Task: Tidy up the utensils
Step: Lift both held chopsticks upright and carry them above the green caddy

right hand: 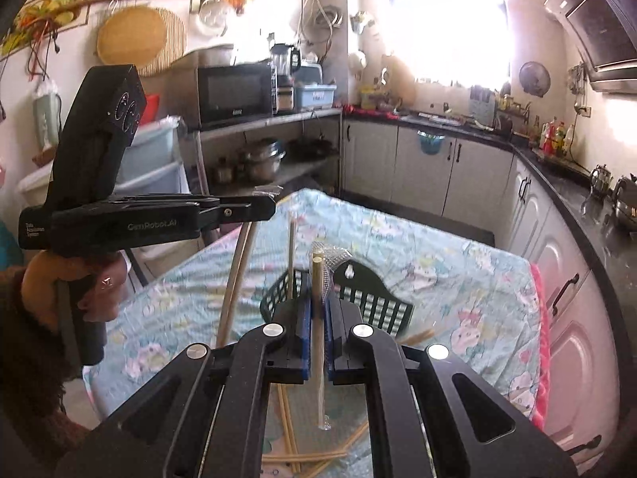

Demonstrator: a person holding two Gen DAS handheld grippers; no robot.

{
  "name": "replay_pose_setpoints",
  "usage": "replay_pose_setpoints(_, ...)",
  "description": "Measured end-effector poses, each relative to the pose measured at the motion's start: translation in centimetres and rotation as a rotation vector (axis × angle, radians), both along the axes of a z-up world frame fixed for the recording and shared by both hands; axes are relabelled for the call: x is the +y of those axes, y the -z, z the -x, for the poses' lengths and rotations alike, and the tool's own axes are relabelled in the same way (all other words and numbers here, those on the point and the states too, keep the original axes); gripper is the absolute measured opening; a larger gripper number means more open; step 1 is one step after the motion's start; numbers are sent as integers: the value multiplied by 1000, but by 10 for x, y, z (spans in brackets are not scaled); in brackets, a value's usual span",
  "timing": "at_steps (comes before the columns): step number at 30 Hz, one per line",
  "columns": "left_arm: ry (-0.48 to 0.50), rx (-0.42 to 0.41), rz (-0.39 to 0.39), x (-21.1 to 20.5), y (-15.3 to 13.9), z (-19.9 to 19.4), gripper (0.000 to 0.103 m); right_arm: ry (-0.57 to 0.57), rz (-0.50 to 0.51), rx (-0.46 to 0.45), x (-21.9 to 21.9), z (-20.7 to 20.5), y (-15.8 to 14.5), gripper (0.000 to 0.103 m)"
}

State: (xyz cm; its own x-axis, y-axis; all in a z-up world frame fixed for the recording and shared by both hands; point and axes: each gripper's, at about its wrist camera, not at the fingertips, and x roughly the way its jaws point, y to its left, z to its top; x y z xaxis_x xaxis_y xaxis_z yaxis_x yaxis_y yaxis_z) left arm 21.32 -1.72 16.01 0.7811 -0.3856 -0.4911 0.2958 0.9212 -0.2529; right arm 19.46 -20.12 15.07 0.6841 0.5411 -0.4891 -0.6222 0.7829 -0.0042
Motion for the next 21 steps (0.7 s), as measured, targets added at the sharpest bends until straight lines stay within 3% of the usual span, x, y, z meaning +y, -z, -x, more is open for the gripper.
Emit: replay_pose_setpoints(21,-118,-242,45,-1,-75,-20,2,87,-146,-119,-12,-22,-60,6)
